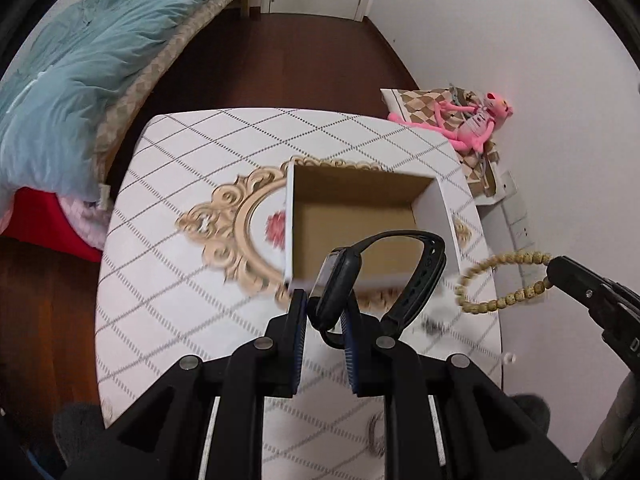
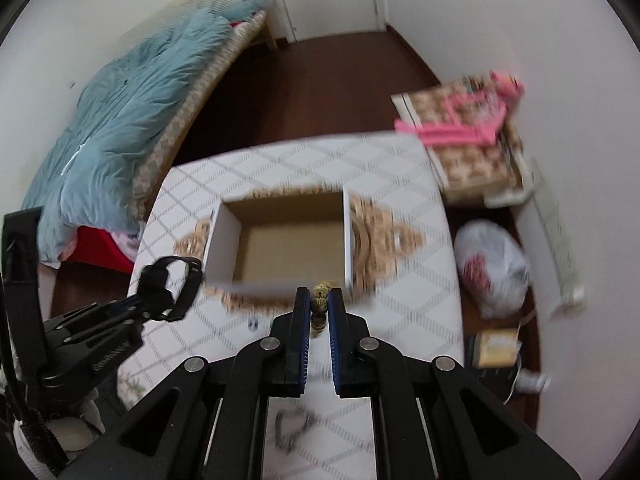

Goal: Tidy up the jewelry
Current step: 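Carry the watch band into the box with the left tool while the right tool drops the bracelet in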

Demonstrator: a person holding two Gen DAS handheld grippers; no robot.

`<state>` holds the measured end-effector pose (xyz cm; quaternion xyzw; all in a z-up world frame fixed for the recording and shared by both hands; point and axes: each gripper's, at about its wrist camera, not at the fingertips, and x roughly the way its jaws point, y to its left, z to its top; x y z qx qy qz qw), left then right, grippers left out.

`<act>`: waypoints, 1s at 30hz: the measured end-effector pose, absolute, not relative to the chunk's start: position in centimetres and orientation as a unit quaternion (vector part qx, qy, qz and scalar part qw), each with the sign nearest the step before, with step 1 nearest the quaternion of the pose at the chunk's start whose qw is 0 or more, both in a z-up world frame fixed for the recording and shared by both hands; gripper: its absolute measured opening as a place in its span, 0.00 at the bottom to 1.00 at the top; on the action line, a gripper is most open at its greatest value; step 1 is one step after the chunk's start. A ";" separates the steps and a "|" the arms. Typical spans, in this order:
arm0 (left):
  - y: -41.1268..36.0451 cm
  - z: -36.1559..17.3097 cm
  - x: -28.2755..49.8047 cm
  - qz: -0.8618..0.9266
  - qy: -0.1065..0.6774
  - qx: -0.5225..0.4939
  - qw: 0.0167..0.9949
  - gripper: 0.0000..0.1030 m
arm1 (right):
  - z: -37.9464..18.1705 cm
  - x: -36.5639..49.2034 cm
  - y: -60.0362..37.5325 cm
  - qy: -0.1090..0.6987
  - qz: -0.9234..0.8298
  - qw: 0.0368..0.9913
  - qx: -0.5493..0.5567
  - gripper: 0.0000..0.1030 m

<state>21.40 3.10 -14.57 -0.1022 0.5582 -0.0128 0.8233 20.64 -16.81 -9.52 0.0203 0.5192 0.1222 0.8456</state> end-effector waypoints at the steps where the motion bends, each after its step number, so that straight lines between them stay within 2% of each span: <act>1: 3.1 -15.0 22.4 -0.017 0.564 -0.105 0.819 0.14 | -9.5 21.4 -16.4 0.518 0.125 0.846 0.017 0.09; 12: 3.7 -18.3 29.2 -0.018 0.603 -0.131 0.787 0.14 | -14.0 30.9 -13.8 0.570 0.143 0.809 0.023 0.09; 15: 3.8 -18.8 30.3 -0.014 0.617 -0.138 0.775 0.19 | -15.3 32.3 -13.5 0.587 0.157 0.793 0.036 0.09; 16: 4.0 -18.7 30.6 -0.011 0.620 -0.141 0.772 0.30 | -15.7 32.8 -13.5 0.595 0.163 0.786 0.045 0.09; 17: 4.1 -18.6 30.8 -0.012 0.618 -0.142 0.774 0.55 | -16.2 33.3 -13.7 0.604 0.164 0.778 0.057 0.10; 18: 4.3 -18.3 30.9 -0.006 0.615 -0.142 0.776 0.71 | -16.6 33.6 -13.8 0.611 0.164 0.771 0.065 0.10; 19: 4.5 -18.0 30.9 -0.001 0.611 -0.143 0.779 0.91 | -17.0 34.0 -14.0 0.619 0.167 0.764 0.074 0.11; 21: 4.9 -17.5 30.8 0.008 0.606 -0.137 0.783 0.92 | -17.3 34.0 -14.2 0.622 0.164 0.762 0.074 0.25; 23: 5.2 -17.3 30.7 0.026 0.605 -0.117 0.787 0.93 | -17.5 33.9 -14.4 0.623 0.161 0.763 0.069 0.57; 25: 5.5 -17.2 30.3 0.047 0.596 -0.097 0.795 0.94 | -17.6 33.6 -14.4 0.622 0.147 0.768 0.045 0.68; 27: 5.8 -17.2 29.7 0.062 0.585 -0.088 0.804 0.95 | -17.7 32.9 -14.3 0.614 0.121 0.780 0.009 0.74; 28: 5.9 -17.3 29.4 0.068 0.581 -0.083 0.807 0.97 | -17.8 32.6 -14.1 0.611 0.111 0.784 -0.007 0.85; 29: 5.9 -17.4 29.0 0.075 0.573 -0.076 0.812 0.99 | -18.0 32.1 -14.0 0.607 0.099 0.788 -0.024 0.91; 30: 5.8 -17.6 28.6 0.081 0.567 -0.067 0.817 0.99 | -18.1 31.8 -13.9 0.604 0.091 0.791 -0.034 0.91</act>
